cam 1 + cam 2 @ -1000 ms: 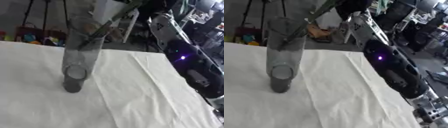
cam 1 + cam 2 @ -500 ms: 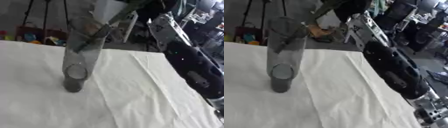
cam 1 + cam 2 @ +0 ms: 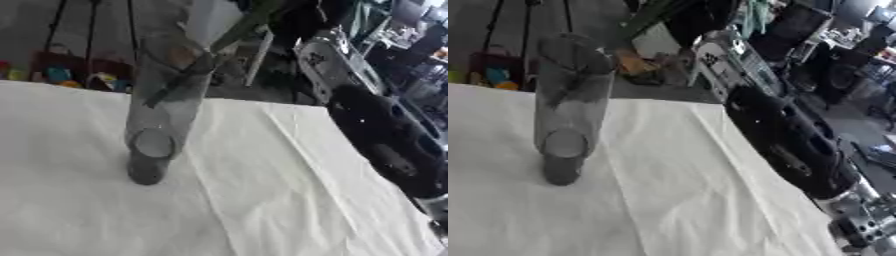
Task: Arrange flowers into the vase.
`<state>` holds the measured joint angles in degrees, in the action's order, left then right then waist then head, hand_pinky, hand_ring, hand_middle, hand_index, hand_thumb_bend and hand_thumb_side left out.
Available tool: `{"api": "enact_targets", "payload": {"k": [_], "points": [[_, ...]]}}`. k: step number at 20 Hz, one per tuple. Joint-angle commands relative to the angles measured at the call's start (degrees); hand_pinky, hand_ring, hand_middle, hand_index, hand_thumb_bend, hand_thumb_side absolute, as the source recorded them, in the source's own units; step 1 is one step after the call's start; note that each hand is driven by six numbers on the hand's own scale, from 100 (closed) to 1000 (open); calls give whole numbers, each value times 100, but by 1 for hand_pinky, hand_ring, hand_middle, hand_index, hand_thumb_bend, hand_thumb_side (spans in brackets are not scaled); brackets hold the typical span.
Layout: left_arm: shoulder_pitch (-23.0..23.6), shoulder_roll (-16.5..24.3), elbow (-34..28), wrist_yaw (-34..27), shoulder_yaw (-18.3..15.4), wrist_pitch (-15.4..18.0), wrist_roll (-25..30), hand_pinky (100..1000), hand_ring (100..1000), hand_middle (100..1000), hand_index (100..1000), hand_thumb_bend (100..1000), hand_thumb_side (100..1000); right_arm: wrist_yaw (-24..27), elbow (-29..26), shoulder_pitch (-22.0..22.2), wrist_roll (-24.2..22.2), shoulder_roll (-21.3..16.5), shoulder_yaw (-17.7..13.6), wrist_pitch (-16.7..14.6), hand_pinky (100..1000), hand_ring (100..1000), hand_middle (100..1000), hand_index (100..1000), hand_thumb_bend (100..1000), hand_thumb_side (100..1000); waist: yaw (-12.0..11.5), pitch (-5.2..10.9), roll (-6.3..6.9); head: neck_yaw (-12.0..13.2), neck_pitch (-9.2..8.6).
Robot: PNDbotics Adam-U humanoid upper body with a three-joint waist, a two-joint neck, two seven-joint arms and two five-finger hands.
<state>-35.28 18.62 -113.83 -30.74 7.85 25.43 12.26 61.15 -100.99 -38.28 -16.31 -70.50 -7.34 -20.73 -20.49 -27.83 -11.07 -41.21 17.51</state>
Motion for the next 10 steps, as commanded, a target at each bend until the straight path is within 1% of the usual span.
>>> {"api": "enact_targets", "payload": {"k": [1, 4, 6, 10], "points": [[-57, 52, -76, 11, -10, -15, -12, 760, 755, 833, 930, 100, 859, -233, -79, -32, -104, -284, -71, 8, 303, 531, 624, 649, 472, 742, 21, 120, 45, 8, -45], [-49, 48, -76, 21, -6, -23, -8, 760, 756, 834, 930, 100, 860, -430, -102, -25, -158, -290, -82, 19, 305, 533, 629, 650, 473, 729, 37, 117, 48, 5, -51], [-46, 48, -76, 26, -6, -28, -9, 760, 756, 834, 930, 100, 860, -557, -107, -22, -164, -309, -98, 52, 302, 531, 623, 634, 468, 667, 54, 120, 49, 0, -48], [-38, 55, -76, 31, -4, -43, -17, 760, 756, 833, 930, 100, 860, -892, -104, -10, -146, -364, -140, 165, 307, 537, 638, 638, 476, 658, 79, 139, 34, -11, -53]]}}
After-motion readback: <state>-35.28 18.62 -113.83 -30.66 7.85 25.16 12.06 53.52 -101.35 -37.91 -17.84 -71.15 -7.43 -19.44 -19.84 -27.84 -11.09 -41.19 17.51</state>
